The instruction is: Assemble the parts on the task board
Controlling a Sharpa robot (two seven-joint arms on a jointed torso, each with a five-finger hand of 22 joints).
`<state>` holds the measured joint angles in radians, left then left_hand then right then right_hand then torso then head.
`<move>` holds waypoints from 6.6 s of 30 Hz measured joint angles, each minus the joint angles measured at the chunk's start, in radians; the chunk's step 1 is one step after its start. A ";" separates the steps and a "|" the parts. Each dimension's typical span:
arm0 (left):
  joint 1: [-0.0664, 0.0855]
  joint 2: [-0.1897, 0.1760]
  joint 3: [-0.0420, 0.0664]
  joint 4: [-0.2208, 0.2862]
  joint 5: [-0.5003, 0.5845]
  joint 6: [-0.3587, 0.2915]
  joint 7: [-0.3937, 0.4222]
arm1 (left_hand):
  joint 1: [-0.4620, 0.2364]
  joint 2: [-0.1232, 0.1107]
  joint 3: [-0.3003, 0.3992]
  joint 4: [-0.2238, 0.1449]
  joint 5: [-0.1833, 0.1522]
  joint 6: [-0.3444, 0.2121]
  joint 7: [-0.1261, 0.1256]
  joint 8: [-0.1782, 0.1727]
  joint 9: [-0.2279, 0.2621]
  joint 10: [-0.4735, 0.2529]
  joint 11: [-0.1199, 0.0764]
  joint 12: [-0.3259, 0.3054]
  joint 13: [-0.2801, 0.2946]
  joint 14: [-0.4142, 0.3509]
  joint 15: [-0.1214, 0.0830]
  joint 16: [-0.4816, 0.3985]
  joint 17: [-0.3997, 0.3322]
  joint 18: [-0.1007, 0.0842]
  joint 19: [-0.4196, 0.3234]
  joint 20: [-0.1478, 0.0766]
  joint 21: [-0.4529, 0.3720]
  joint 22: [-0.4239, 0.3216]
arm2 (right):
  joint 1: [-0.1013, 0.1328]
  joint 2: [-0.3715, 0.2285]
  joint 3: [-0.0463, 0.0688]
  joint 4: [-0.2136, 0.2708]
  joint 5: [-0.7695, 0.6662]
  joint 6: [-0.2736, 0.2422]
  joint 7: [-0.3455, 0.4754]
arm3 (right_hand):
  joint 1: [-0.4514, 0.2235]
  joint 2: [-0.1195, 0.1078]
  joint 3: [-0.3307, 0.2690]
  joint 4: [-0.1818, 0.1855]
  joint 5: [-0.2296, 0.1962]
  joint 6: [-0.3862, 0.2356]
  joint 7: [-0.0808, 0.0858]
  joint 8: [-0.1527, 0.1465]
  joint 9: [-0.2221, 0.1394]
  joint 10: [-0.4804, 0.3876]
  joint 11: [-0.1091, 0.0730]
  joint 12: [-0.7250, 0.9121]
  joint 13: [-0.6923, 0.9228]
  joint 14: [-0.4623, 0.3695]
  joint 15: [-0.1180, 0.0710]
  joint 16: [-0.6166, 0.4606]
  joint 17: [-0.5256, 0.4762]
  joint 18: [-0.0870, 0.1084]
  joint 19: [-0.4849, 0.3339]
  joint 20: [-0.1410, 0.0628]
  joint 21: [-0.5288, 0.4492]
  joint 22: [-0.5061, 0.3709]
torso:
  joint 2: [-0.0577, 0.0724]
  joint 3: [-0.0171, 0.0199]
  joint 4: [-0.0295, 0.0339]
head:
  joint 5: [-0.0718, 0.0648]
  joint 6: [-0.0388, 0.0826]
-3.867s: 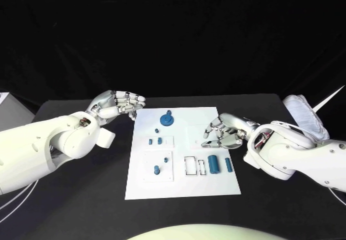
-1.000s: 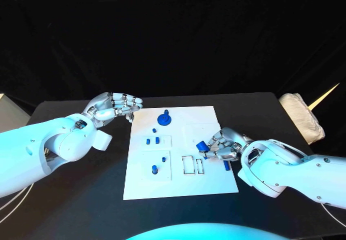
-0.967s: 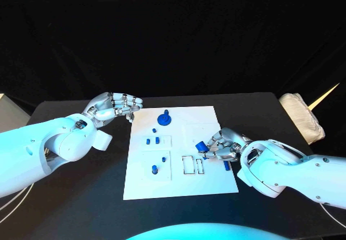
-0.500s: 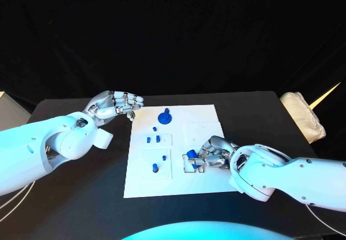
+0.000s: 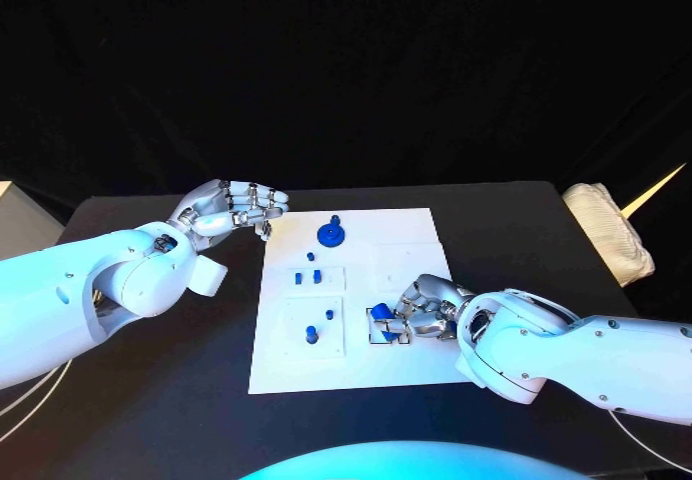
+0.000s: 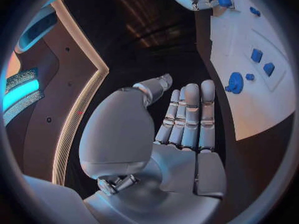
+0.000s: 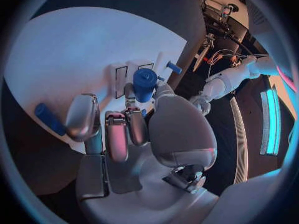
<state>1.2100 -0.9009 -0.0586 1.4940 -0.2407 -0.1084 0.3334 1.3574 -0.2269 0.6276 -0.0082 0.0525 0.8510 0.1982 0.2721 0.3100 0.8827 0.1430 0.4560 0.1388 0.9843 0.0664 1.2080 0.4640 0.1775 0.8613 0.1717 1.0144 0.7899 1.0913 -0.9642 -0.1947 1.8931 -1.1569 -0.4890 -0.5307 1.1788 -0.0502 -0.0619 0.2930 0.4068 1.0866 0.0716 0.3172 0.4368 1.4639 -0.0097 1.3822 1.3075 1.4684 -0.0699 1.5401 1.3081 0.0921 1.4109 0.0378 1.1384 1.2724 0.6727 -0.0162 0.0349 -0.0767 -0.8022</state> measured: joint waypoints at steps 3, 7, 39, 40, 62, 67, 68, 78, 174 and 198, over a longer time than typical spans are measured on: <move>0.000 -0.001 0.000 0.000 0.000 0.000 0.000 | 0.000 0.000 0.000 0.000 0.000 0.000 0.000 0.000 0.000 0.000 0.000 0.000 0.000 0.000 0.000 0.000 0.000 0.000 0.000 0.000 0.000 0.000 | 0.000 0.001 0.000 -0.001 -0.005 0.001 -0.001 | 0.000 0.000 0.000 0.000 0.000 0.001 -0.001 0.000 -0.001 0.000 0.000 0.000 0.000 0.000 0.000 0.000 0.000 0.000 0.000 0.000 0.000 0.001 | 0.000 0.0000 0.0000 | 0.000 -0.001; 0.000 -0.001 0.000 0.001 0.000 0.000 -0.001 | 0.000 0.000 0.000 0.000 0.000 0.000 0.000 0.004 0.000 0.000 0.000 0.004 0.000 0.000 0.000 0.000 0.000 0.000 0.000 0.000 -0.005 -0.001 | 0.000 0.003 0.000 -0.005 -0.013 0.002 -0.003 | -0.033 -0.001 -0.023 0.000 -0.053 0.012 -0.012 0.000 0.001 0.000 0.000 -0.007 0.000 0.000 0.000 0.000 0.000 0.000 0.000 0.000 -0.006 0.001 | 0.000 0.0000 -0.0003 | 0.001 -0.002; 0.000 -0.006 0.000 0.003 0.000 0.000 -0.006 | -0.004 0.004 0.000 0.000 0.000 0.000 0.000 0.005 0.001 -0.004 0.004 0.004 0.000 0.000 0.000 0.000 -0.001 0.000 0.000 0.000 -0.005 -0.001 | 0.003 -0.059 -0.001 0.027 -0.077 -0.013 0.025 | 0.053 -0.033 -0.045 -0.005 -0.144 -0.036 0.005 0.005 0.013 -0.002 0.005 -0.075 0.002 0.000 0.000 -0.016 0.000 0.000 -0.017 0.009 -0.087 -0.021 | -0.002 0.0006 -0.0013 | 0.001 -0.002; 0.000 -0.006 0.000 0.002 0.000 0.000 -0.006 | -0.004 0.004 0.000 0.000 0.000 0.000 0.000 0.005 0.001 -0.004 0.004 0.004 0.000 0.000 0.000 0.000 -0.001 0.000 0.000 0.000 -0.005 -0.001 | 0.008 -0.072 -0.001 0.033 -0.077 -0.016 0.032 | 0.075 -0.033 -0.045 -0.005 -0.143 -0.048 0.007 -0.002 0.010 0.001 0.008 -0.069 0.002 0.000 0.000 -0.016 0.000 0.000 -0.017 0.009 -0.087 -0.019 | -0.002 0.0006 -0.0016 | 0.000 -0.002; 0.000 -0.010 0.000 0.012 -0.001 -0.001 -0.002 | 0.000 0.008 0.000 0.000 0.000 0.000 0.000 0.005 0.000 -0.003 0.003 0.004 0.000 -0.003 0.004 0.000 -0.001 0.000 0.000 0.000 -0.005 -0.002 | 0.038 -0.274 -0.004 0.015 -0.147 -0.016 0.070 | 0.169 -0.042 -0.048 -0.008 -0.143 -0.076 0.019 -0.024 0.000 0.003 0.017 -0.062 0.003 -0.002 0.009 -0.016 -0.001 0.000 -0.009 0.016 -0.081 -0.005 | -0.002 0.0024 -0.0057 | -0.039 0.001; 0.000 -0.010 0.000 0.013 -0.001 -0.001 -0.002 | 0.000 0.008 0.000 0.000 0.000 0.000 0.000 0.005 0.000 -0.003 0.003 0.004 0.000 -0.004 0.004 0.000 -0.001 0.000 0.000 0.000 -0.005 -0.002 | 0.010 -0.269 -0.006 0.010 -0.186 -0.002 0.054 | 0.172 -0.039 -0.048 -0.007 -0.143 -0.067 0.016 -0.024 0.000 0.003 0.017 -0.066 0.003 -0.002 0.009 -0.016 -0.001 0.000 -0.009 0.016 -0.081 -0.005 | -0.001 0.0023 -0.0053 | -0.042 0.000; 0.000 -0.010 0.000 0.013 -0.001 -0.001 -0.002 | 0.000 0.008 0.000 0.000 0.000 0.000 0.000 0.005 0.000 -0.003 0.003 0.004 0.000 -0.004 0.004 0.000 -0.001 0.000 0.000 0.000 -0.005 -0.002 | 0.006 -0.265 -0.006 0.009 -0.192 0.000 0.051 | 0.174 -0.037 -0.050 -0.006 -0.143 -0.064 0.014 -0.024 0.000 0.003 0.017 -0.066 0.003 -0.002 0.009 -0.016 -0.001 0.000 -0.009 0.016 -0.081 -0.005 | -0.001 0.0024 -0.0051 | -0.042 0.000; -0.001 -0.010 0.000 0.013 -0.001 -0.001 -0.002 | 0.000 0.008 0.000 0.000 0.000 0.000 0.000 0.005 0.001 -0.003 0.003 0.004 0.000 -0.003 0.004 0.000 -0.001 0.000 0.000 0.000 -0.005 -0.002 | -0.033 -0.219 -0.005 -0.013 -0.230 0.010 0.024 | 0.180 -0.031 -0.051 -0.004 -0.143 -0.045 0.008 -0.015 0.004 0.003 0.017 -0.065 0.003 -0.002 0.009 -0.016 -0.001 0.000 -0.009 0.016 -0.081 -0.004 | 0.000 0.0018 -0.0023 | -0.038 -0.004; -0.001 -0.018 0.000 0.023 -0.001 0.002 -0.015 | 0.000 0.008 0.000 0.000 0.000 0.000 0.000 0.005 0.001 -0.003 0.003 0.009 0.000 -0.003 0.003 0.000 -0.001 0.000 0.000 0.000 -0.009 -0.003 | -0.018 -0.026 -0.004 -0.022 -0.159 0.018 -0.030 | -0.038 -0.159 0.500 -0.020 -0.136 0.015 -0.023 0.031 0.031 0.002 -0.009 -0.020 0.000 -0.002 -0.009 0.000 -0.001 0.000 0.019 -0.008 -0.049 0.035 | -0.001 0.0019 -0.0039 | -0.024 -0.025; -0.001 -0.019 0.000 0.020 -0.001 0.003 -0.017 | 0.000 0.008 -0.003 0.003 0.000 0.000 0.000 0.005 0.002 -0.007 0.000 0.014 0.001 -0.003 0.003 0.000 -0.001 0.000 0.000 0.000 -0.008 -0.003 | -0.025 -0.071 -0.004 -0.006 -0.181 -0.127 0.079 | 0.041 -0.184 0.313 -0.024 -0.058 -0.115 0.035 -0.058 -0.009 0.003 0.028 -0.116 0.000 -0.003 0.019 -0.018 -0.001 0.000 0.000 0.015 -0.165 0.036 | -0.001 0.0028 -0.0051 | -0.021 -0.022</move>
<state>1.2087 -0.9197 -0.0588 1.5141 -0.2415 -0.1050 0.3159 1.3576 -0.2189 0.6247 -0.0053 0.0525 0.8510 0.1982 0.2771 0.3118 0.8757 0.1428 0.4704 0.1395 0.9809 0.0698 1.2080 0.4630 0.1775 0.8613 0.1717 1.0059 0.7869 1.0659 -1.0347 -0.1991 1.8867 -1.3377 -0.6163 -0.4519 1.2203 -0.2339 0.2511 0.2692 0.3487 0.9712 0.1065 0.2592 0.4273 1.4667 0.0182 1.2659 1.3074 1.4650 -0.0513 1.5222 1.3073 0.0921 1.4113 0.0530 0.9737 1.3080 0.6718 -0.0134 0.0298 -0.0982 -0.8246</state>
